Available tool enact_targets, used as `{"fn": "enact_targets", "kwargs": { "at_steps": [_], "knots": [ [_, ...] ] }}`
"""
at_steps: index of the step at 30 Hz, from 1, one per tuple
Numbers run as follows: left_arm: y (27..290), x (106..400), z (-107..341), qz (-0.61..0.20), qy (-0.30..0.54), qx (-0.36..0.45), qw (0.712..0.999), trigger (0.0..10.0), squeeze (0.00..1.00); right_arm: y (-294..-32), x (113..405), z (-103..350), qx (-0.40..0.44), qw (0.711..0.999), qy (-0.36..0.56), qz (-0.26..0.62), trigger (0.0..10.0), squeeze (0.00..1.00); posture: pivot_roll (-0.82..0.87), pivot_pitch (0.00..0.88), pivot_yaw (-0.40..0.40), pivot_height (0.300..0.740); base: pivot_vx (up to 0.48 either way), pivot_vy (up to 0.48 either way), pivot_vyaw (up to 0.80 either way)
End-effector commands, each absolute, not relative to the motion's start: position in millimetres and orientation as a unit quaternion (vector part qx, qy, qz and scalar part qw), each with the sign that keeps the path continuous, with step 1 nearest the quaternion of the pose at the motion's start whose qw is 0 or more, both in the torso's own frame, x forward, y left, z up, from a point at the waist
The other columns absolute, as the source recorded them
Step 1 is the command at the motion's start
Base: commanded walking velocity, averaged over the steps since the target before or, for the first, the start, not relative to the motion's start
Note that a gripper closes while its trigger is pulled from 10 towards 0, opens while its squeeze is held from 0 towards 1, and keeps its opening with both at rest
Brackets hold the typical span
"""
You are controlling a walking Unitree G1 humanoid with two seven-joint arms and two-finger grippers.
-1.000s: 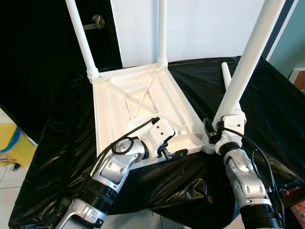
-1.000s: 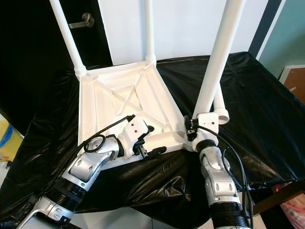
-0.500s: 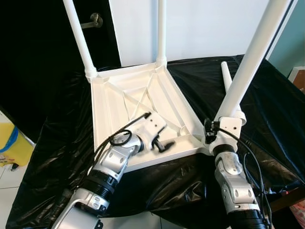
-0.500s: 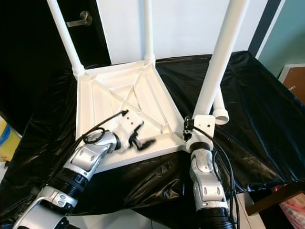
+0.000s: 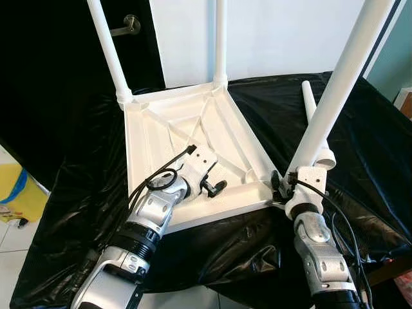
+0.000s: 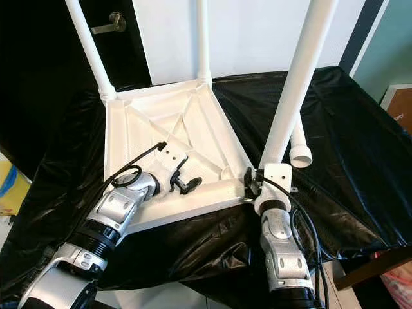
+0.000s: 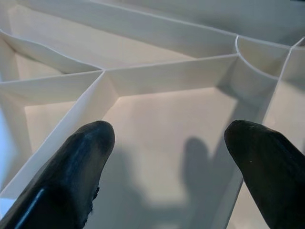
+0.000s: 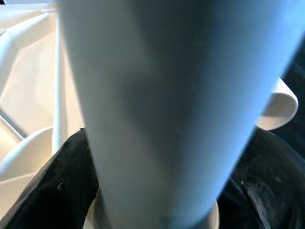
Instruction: Building children table
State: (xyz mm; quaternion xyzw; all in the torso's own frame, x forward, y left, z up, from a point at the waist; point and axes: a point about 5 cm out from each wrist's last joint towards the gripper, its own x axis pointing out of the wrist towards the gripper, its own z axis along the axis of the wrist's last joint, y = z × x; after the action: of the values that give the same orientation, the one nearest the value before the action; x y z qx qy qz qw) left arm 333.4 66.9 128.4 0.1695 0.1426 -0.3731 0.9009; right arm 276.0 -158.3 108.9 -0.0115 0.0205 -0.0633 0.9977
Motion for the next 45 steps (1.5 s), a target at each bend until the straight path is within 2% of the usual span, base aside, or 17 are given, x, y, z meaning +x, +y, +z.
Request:
{"fn": "enact_targets", "kwargs": {
  "at_steps": [1,5,9,14,16,23,32,45],
  "knots": [
    [63,336,135,-0.373,0.138,0.143,0.906,10.0,0.00,-162,274,109,-0.012,0.997,0.022,-0.069,10.0,0.00,-0.17,0.000,0.036,0.740,0.000,0.000,0.00],
    [57,334,143,-0.391,0.120,0.103,0.907,10.0,0.00,-161,272,112,-0.010,0.998,0.006,-0.065,10.0,0.00,-0.17,0.000,0.036,0.740,0.000,0.000,0.00],
    [50,326,147,-0.429,0.111,0.083,0.892,10.0,0.00,-156,263,114,-0.025,0.999,-0.023,-0.027,10.0,0.00,-0.17,0.000,0.040,0.740,0.000,0.000,0.00],
    [46,318,148,-0.463,0.089,0.089,0.877,10.0,0.00,-156,251,114,-0.027,0.999,-0.038,0.012,10.0,0.00,-0.18,0.000,0.045,0.740,0.000,0.000,0.00],
    [43,312,146,-0.482,0.097,0.084,0.867,10.0,0.00,-160,248,115,-0.026,0.999,-0.038,0.022,10.0,0.00,-0.18,0.000,0.046,0.740,0.000,0.000,0.00],
    [43,306,135,-0.491,0.122,0.099,0.857,10.0,0.00,-168,243,112,-0.037,0.999,-0.032,0.020,10.0,0.00,-0.19,0.000,0.050,0.740,0.000,0.000,0.00],
    [54,307,109,-0.450,0.188,0.143,0.861,10.0,0.00,-167,241,111,-0.038,0.999,-0.032,0.024,10.0,0.00,-0.19,0.000,0.052,0.740,0.000,0.000,0.00],
    [73,328,99,-0.340,0.249,0.153,0.894,10.0,0.00,-167,245,111,-0.036,0.999,-0.033,0.020,10.0,0.00,-0.18,0.009,0.058,0.740,0.000,0.000,0.00]
  ]
}}
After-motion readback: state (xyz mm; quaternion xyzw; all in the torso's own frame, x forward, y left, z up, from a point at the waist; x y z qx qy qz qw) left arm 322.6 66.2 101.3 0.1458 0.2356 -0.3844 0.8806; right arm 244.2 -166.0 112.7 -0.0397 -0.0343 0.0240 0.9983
